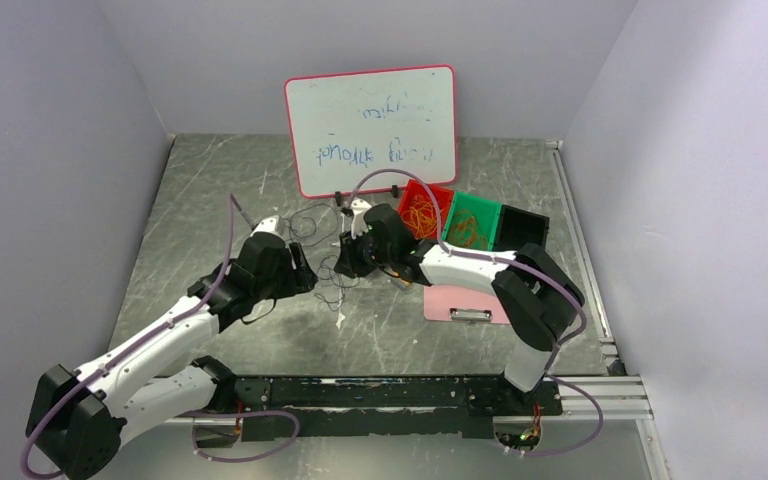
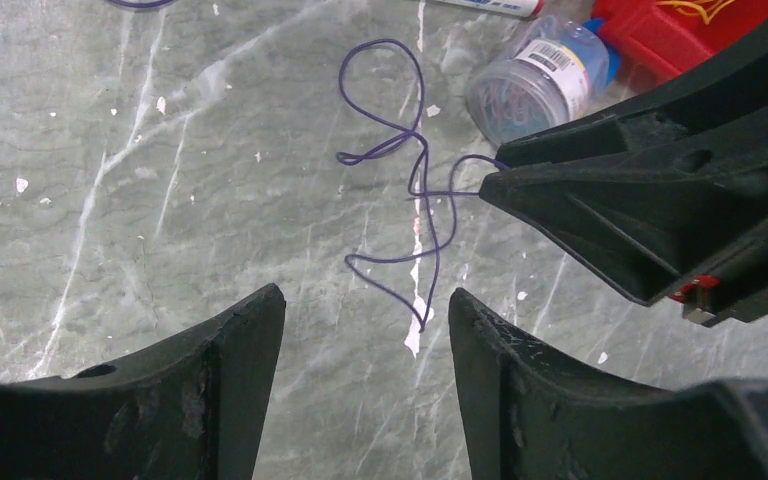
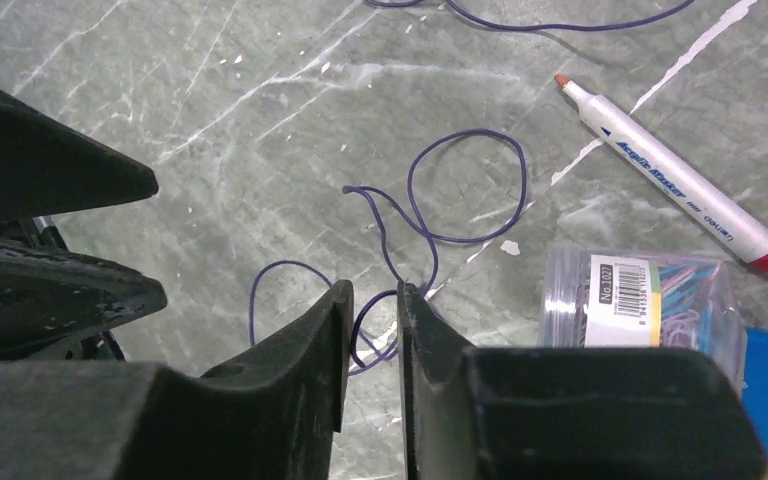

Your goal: Untangle the cables

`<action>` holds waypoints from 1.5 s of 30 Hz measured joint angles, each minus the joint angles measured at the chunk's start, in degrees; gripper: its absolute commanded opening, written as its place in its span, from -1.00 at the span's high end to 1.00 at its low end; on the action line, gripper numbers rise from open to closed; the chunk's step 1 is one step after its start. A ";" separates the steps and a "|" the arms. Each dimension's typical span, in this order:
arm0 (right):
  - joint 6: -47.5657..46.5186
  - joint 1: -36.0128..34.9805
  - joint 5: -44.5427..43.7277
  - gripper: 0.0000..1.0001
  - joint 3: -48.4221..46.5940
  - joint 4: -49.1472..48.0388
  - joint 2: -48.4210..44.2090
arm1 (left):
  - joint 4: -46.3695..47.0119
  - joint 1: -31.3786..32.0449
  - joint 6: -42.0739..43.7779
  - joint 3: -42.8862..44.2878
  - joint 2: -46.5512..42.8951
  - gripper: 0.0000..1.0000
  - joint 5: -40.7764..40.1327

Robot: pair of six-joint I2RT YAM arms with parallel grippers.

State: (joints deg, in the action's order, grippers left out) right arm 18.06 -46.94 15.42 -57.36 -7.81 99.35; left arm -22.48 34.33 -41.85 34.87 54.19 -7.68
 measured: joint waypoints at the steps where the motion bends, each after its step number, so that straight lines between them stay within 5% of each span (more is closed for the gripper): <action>1: -0.28 0.00 0.22 0.28 -0.31 0.00 0.37 | 0.04 0.00 0.00 0.00 0.42 -0.32 -0.09; 5: -1.97 0.00 0.68 -0.10 -0.83 -0.04 0.11 | 0.68 0.00 0.00 0.00 1.05 -0.32 -0.72; 17: -6.80 0.00 -1.29 -0.68 0.22 0.17 -6.38 | 2.21 -0.46 0.02 0.33 1.27 -0.33 -2.86; 30: -17.94 -2.27 1.38 -0.74 -2.99 1.77 0.72 | 2.19 -6.21 0.94 3.91 -1.16 -0.34 -7.06; 45: -21.73 -5.33 -3.13 -0.35 -9.33 4.52 11.85 | 2.08 -7.10 2.27 5.57 -0.57 -0.32 -7.82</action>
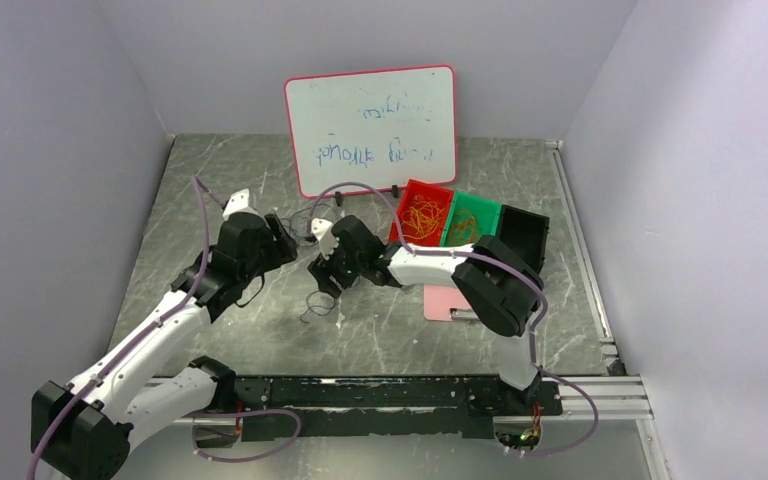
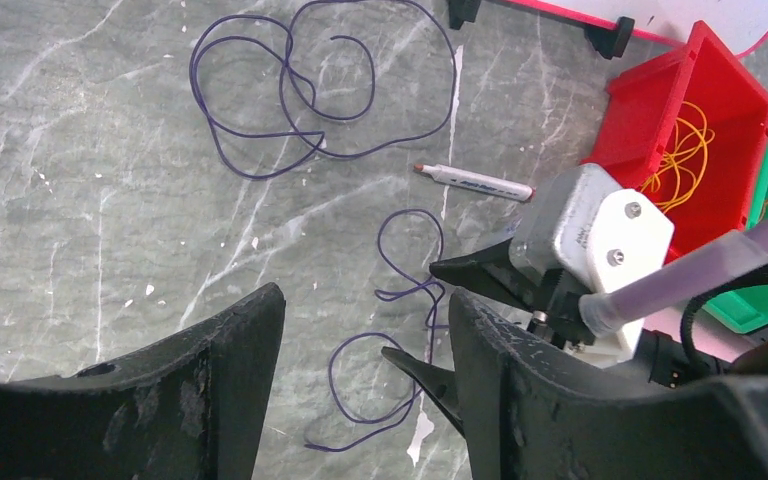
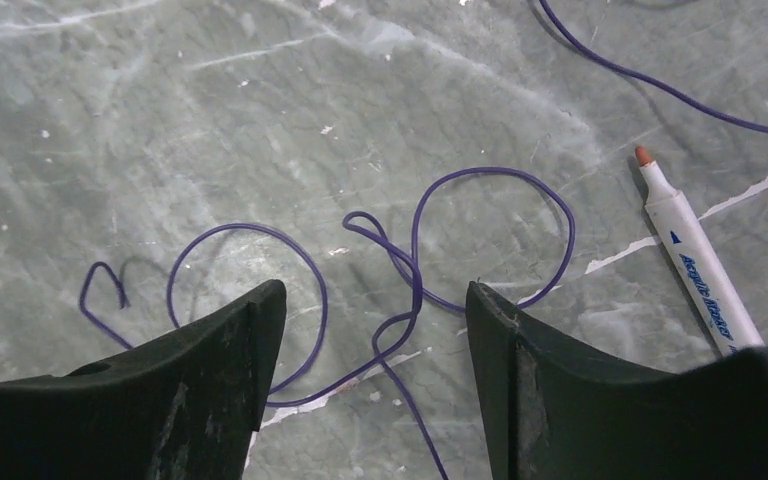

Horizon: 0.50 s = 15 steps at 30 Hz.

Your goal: Untangle the cables

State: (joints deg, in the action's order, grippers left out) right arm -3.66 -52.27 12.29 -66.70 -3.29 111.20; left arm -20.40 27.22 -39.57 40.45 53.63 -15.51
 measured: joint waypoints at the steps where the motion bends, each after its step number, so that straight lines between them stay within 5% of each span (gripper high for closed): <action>1: -0.09 -0.07 -0.22 -0.30 -0.09 0.20 0.37 | 0.00 -0.02 0.02 0.00 0.11 -0.32 0.02; 7: -0.90 -0.37 -2.01 0.03 -1.16 1.33 2.43 | 0.00 -0.13 0.26 0.00 0.66 -0.31 0.07; 15: -1.27 -0.59 -3.56 0.76 -1.36 1.49 2.45 | 0.00 -0.22 0.39 0.00 0.87 -0.30 0.07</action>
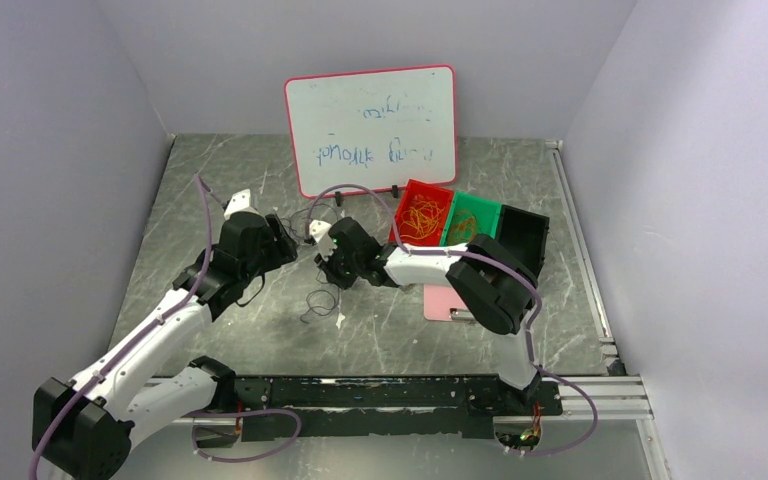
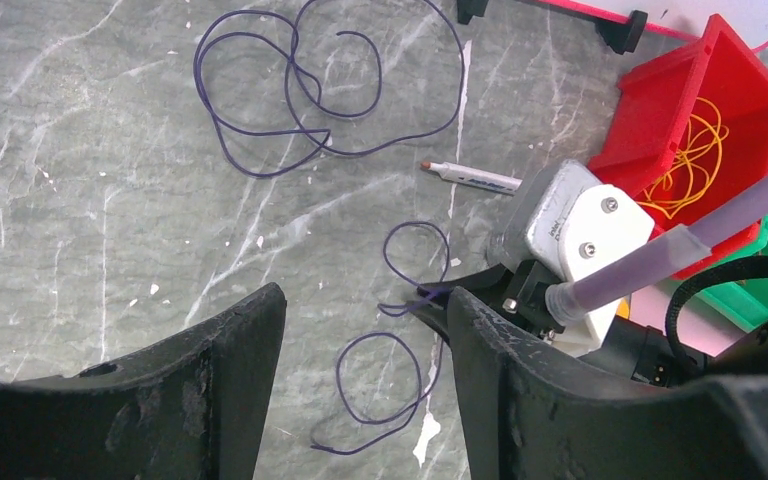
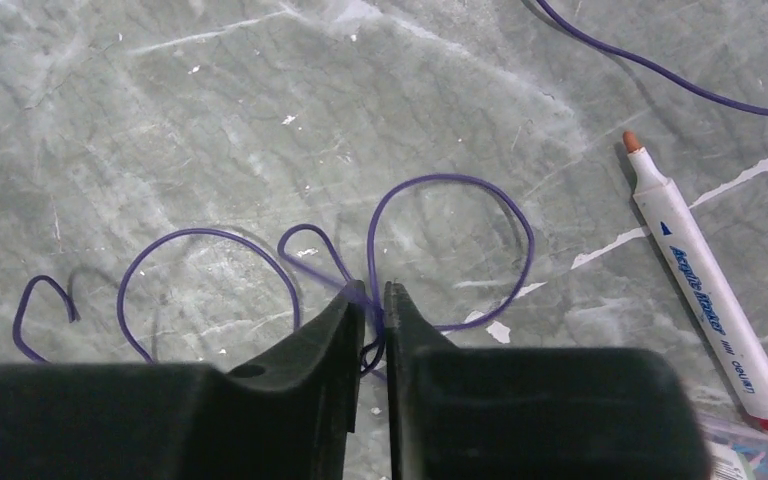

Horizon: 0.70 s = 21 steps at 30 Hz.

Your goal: Untangle the cables

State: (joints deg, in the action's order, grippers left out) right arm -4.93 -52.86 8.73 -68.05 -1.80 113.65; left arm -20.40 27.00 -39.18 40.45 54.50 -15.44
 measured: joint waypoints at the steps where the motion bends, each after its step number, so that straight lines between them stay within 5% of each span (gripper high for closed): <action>1: 0.04 -0.02 0.02 0.82 0.00 0.02 0.00 | 0.00 -0.02 0.04 0.00 0.09 -0.30 0.00; 4: 0.81 -0.04 0.83 1.00 0.00 0.24 -0.59 | 0.00 -0.28 0.22 0.00 0.28 -0.30 0.00; 13: 3.65 1.22 3.02 1.00 -0.57 3.58 -15.32 | 0.04 -0.59 0.24 0.00 0.39 -0.29 -0.04; 21: 6.58 9.84 1.66 1.00 -1.62 8.00 -29.64 | 0.63 -0.63 1.05 0.76 1.01 -0.28 -0.22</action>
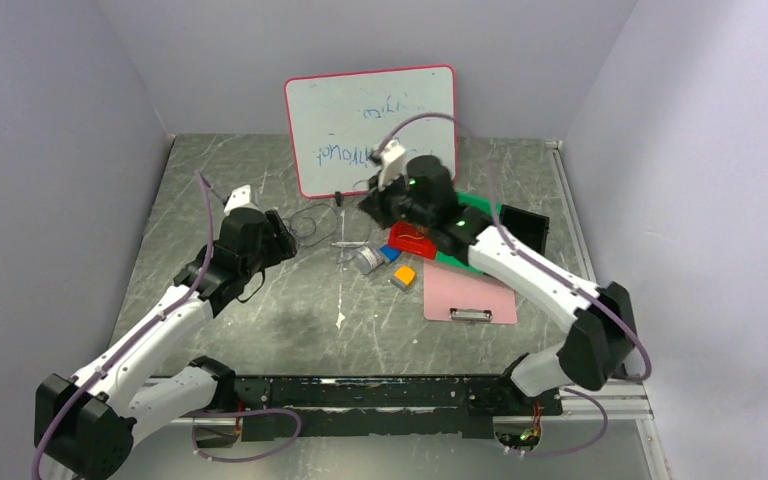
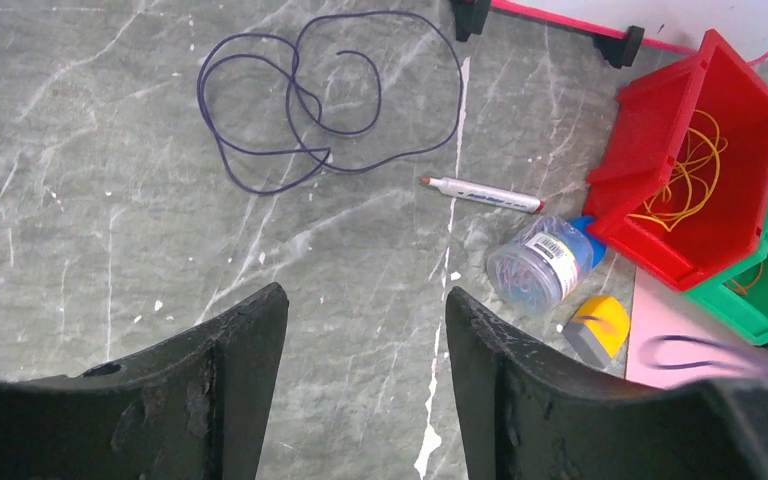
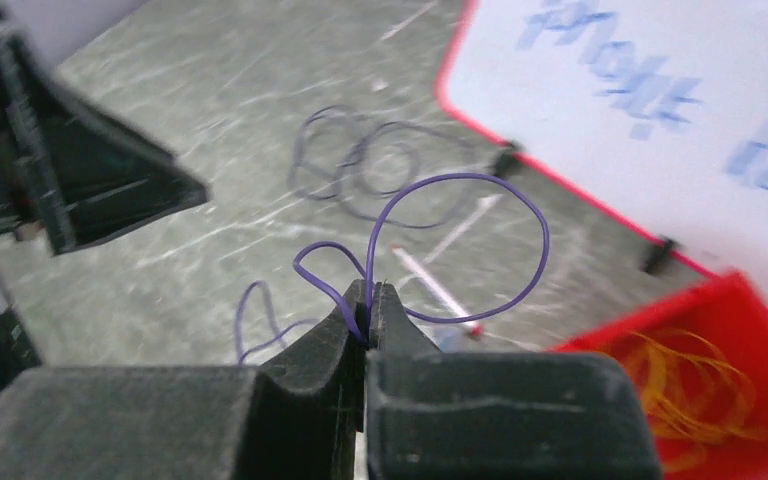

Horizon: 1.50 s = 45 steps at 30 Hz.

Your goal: Untangle the cables

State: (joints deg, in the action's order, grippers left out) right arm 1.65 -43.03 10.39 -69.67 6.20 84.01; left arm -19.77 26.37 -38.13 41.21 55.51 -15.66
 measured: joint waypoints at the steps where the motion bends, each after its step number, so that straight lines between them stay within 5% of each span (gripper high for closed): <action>1: 0.31 1.62 -0.74 1.00 0.00 0.61 -1.33 | 0.22 0.00 0.13 0.31 0.39 -0.28 0.00; 22: 9.25 34.60 -41.42 1.00 12.57 6.36 -22.93 | 5.49 -0.09 4.31 3.98 10.62 -0.28 6.12; 30: 13.79 41.83 -45.72 1.00 19.96 4.39 -23.63 | 6.32 -0.09 6.05 5.62 12.50 -0.28 7.56; 45: 19.45 42.69 -39.10 1.00 22.77 1.95 -13.60 | 6.43 -1.31 9.92 7.72 13.46 -0.30 8.44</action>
State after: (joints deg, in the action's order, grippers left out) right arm 21.10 -0.34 -28.71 -46.89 8.14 70.41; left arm -13.34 25.06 -28.21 48.93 68.97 -7.22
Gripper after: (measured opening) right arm 0.021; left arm 0.648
